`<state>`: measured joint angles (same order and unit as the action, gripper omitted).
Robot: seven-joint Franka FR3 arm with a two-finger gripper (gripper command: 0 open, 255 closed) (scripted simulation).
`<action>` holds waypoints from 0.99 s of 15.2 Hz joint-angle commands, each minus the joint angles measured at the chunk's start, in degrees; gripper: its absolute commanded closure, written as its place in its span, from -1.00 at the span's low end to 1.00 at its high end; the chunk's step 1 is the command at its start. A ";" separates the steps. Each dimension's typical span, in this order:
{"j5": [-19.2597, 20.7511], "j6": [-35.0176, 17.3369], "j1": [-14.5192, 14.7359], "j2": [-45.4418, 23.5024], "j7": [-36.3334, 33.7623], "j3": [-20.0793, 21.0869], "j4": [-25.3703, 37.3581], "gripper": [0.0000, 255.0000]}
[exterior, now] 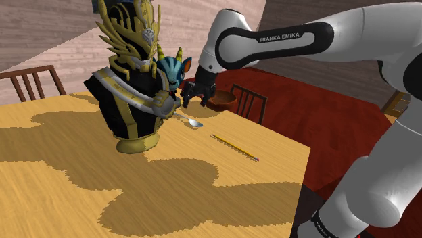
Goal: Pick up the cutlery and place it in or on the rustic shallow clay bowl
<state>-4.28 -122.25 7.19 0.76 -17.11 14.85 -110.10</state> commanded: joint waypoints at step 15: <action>3.24 -6.89 1.63 -9.15 -2.69 1.11 3.53 -1.00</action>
<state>-1.05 -129.12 8.82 -8.38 -19.79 15.96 -106.56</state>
